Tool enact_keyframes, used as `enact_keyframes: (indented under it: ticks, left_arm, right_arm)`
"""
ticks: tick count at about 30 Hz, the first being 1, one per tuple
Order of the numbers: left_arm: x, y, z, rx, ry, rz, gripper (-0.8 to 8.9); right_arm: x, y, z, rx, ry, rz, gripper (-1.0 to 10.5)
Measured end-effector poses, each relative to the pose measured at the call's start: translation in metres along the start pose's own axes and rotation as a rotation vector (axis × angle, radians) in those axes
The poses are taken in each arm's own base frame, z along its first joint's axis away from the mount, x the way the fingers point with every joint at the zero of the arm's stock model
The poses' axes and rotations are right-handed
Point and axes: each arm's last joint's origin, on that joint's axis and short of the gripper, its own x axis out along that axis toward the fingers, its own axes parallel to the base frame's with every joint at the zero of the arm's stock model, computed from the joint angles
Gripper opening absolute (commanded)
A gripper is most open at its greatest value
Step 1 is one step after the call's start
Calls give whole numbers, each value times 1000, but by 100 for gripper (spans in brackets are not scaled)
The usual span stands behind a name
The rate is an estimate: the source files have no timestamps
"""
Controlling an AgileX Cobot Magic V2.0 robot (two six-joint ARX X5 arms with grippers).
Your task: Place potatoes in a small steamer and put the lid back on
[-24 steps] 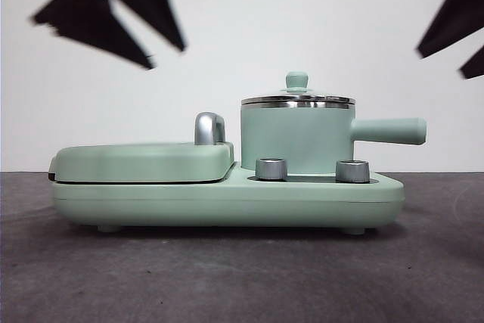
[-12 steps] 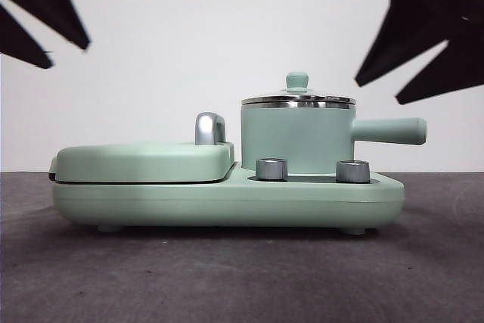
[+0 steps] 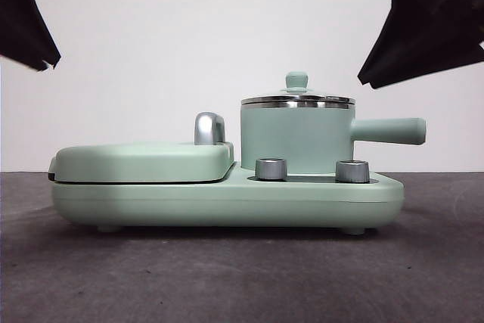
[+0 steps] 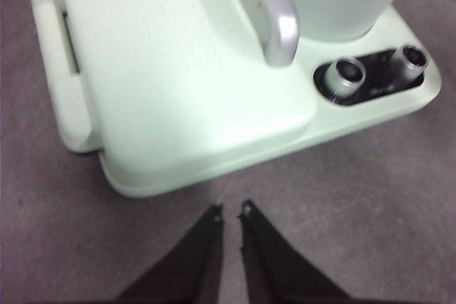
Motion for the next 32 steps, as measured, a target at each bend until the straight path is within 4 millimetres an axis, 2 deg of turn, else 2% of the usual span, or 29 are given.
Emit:
enact_keyframes:
  ticks: [4, 17, 21, 25, 29, 32]
  left_arm:
    - [0, 0, 0, 0, -4, -6, 6]
    - [-5, 0, 1, 1, -23, -12, 6]
    - [-14, 11, -3, 18, -125, 23, 6]
    - [-17, 35, -27, 2, -292, 119, 6]
    - [-13, 58, -64, -36, -440, 242, 6]
    - [-7, 68, -88, -40, -494, 262, 6]
  right_arm:
    - [-2, 2, -3, 9, 33, 70, 20]
    - [-2, 3, 0, -1, 2, 73, 20]
    - [-2, 3, 0, -1, 0, 73, 20]
    - [-2, 3, 0, -1, 0, 73, 20]
    - [-2, 3, 0, -2, -3, 74, 20]
    - [-2, 3, 1, -3, -5, 74, 20]
